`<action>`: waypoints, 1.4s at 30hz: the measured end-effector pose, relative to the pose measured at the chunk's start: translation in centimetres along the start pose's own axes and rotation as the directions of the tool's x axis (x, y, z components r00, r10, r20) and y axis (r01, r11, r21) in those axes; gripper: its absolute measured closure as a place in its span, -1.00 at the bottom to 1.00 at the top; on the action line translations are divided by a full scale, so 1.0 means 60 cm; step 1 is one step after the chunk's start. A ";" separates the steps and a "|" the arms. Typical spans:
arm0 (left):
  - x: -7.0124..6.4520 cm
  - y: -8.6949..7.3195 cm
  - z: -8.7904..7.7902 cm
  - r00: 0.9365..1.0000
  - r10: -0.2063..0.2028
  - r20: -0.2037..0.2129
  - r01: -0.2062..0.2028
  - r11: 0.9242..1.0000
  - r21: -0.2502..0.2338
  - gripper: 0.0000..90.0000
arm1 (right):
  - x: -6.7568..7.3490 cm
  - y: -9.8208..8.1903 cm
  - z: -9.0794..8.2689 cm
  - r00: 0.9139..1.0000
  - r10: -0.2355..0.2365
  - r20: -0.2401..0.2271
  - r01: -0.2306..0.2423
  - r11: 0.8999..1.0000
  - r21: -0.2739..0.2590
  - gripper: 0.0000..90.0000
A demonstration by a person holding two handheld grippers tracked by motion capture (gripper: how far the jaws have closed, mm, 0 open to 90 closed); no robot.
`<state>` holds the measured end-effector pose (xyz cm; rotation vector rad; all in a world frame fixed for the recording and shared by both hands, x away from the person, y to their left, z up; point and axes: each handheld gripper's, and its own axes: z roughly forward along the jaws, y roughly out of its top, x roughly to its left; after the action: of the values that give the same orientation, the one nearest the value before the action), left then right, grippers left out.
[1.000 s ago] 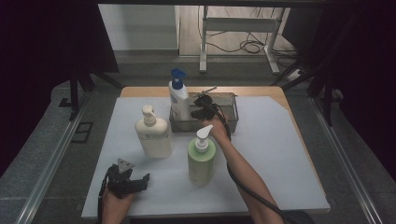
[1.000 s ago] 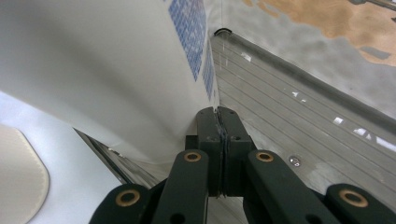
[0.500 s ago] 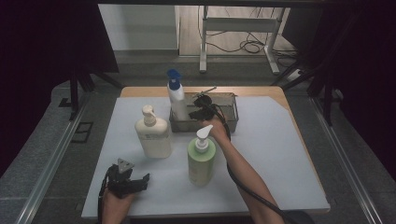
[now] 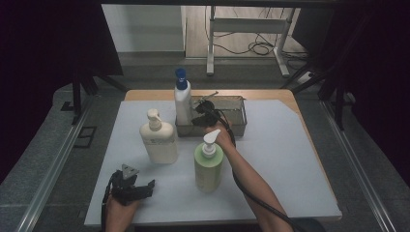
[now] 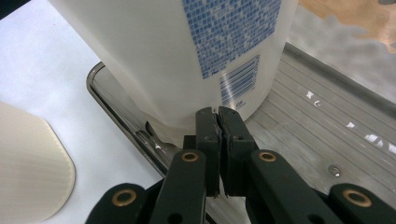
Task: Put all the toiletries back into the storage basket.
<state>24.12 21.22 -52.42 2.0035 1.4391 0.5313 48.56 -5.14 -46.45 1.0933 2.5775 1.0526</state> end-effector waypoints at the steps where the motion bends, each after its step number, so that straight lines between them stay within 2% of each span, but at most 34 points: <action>1: 0.000 0.000 0.000 1.000 0.000 0.000 0.000 1.000 0.000 -0.77 | 0.000 0.000 0.000 1.000 -0.001 0.000 0.001 1.000 -0.001 0.93; 7: 0.000 0.000 0.000 1.000 0.000 -0.001 0.000 1.000 -0.001 -0.77 | -0.002 0.000 0.000 1.000 0.001 0.010 -0.001 1.000 -0.005 0.91; 11: 0.000 0.000 0.000 1.000 0.000 -0.001 0.000 1.000 -0.001 -0.77 | -0.005 0.001 0.001 1.000 0.014 0.021 -0.014 1.000 -0.002 0.90; 15: 0.000 0.000 0.000 1.000 0.000 0.000 0.000 1.000 0.000 -0.77 | -0.011 0.007 0.001 0.998 0.050 0.037 -0.050 0.999 -0.007 0.91; 19: 0.000 0.000 0.000 1.000 0.000 0.000 0.000 1.000 0.000 -0.77 | -0.014 0.016 0.004 0.997 0.054 0.057 -0.054 0.999 -0.001 0.93; 22: 0.000 0.000 0.000 1.000 0.000 0.000 0.000 1.000 0.001 -0.77 | -0.016 0.017 0.007 0.996 0.074 0.051 -0.074 0.997 -0.003 0.95; 34: 0.000 0.000 0.000 1.000 -0.001 0.000 0.001 1.000 0.000 -0.77 | -0.014 0.017 0.008 0.996 0.079 0.037 -0.080 0.997 0.000 0.98; 36: 0.000 0.000 0.000 1.000 -0.001 0.000 0.001 1.000 0.000 -0.77 | -0.015 0.017 0.007 0.997 0.074 0.033 -0.074 0.997 0.002 0.95; 39: 0.000 0.000 0.000 1.000 -0.001 0.000 0.001 1.000 0.000 -0.77 | -0.016 0.015 0.006 0.996 0.074 0.050 -0.073 0.997 -0.010 0.82; 42: 0.000 0.000 0.000 1.000 -0.001 0.001 0.001 1.000 0.000 -0.77 | -0.020 0.013 0.000 0.996 0.085 0.033 -0.085 0.996 -0.025 0.75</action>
<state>24.13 21.22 -52.43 2.0021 1.4400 0.5303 49.87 -5.60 -46.10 1.2141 2.5058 1.0707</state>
